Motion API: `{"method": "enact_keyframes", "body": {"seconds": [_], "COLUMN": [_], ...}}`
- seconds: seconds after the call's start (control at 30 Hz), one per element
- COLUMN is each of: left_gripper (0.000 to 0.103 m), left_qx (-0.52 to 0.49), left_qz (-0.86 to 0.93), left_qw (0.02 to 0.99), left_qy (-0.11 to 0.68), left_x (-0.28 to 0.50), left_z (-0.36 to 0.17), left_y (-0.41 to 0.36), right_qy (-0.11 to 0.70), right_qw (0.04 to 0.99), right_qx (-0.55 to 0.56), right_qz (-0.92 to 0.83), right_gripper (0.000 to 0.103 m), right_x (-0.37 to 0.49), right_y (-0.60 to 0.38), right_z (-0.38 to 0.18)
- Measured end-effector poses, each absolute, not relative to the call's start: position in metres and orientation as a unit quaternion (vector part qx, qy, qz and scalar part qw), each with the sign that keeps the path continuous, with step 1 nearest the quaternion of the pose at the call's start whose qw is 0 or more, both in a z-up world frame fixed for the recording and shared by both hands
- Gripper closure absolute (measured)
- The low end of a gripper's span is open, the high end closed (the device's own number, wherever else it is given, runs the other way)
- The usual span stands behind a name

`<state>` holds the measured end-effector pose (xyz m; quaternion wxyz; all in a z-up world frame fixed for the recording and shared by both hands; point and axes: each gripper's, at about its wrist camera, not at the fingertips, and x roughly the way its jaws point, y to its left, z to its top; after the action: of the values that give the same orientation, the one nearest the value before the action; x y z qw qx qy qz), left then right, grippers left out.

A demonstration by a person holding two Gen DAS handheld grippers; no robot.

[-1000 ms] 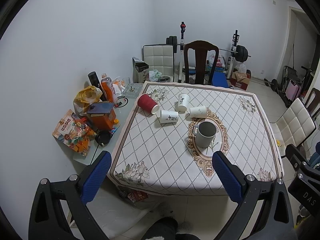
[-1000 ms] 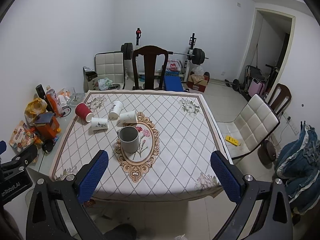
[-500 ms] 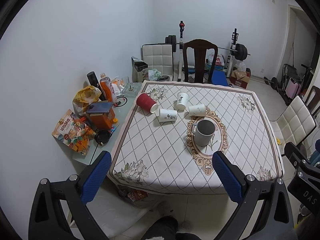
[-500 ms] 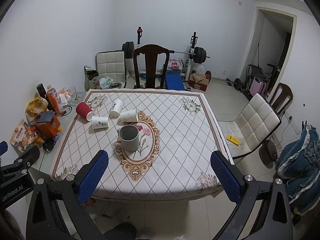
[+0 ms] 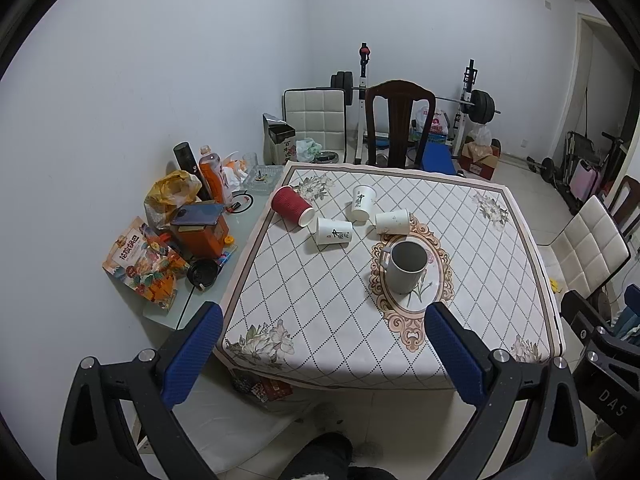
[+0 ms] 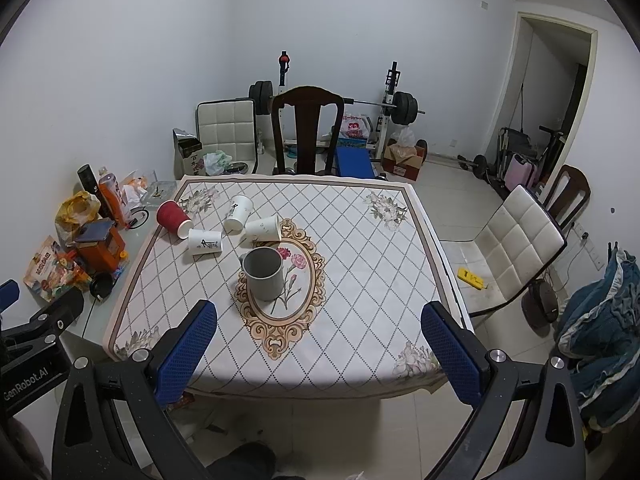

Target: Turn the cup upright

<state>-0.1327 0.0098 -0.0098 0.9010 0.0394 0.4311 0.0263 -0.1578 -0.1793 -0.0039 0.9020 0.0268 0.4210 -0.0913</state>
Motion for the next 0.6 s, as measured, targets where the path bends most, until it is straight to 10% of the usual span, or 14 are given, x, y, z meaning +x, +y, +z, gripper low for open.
{"method": "enact_keyframes", "body": {"seconds": [0.6], "left_gripper": [0.000], "left_qx": [0.039], "left_qz": [0.025], "left_qw": [0.902], "left_qy": [0.430], "left_x": [-0.1331], "left_z": [-0.0088], "left_y": [0.0099], "right_qy": [0.421], "right_qw": [0.902], "right_qx": [0.028], "right_qz": [-0.091], "right_gripper": [0.000], "right_x": [-0.1578], "right_y": [-0.1779], "right_z": [-0.0047]}}
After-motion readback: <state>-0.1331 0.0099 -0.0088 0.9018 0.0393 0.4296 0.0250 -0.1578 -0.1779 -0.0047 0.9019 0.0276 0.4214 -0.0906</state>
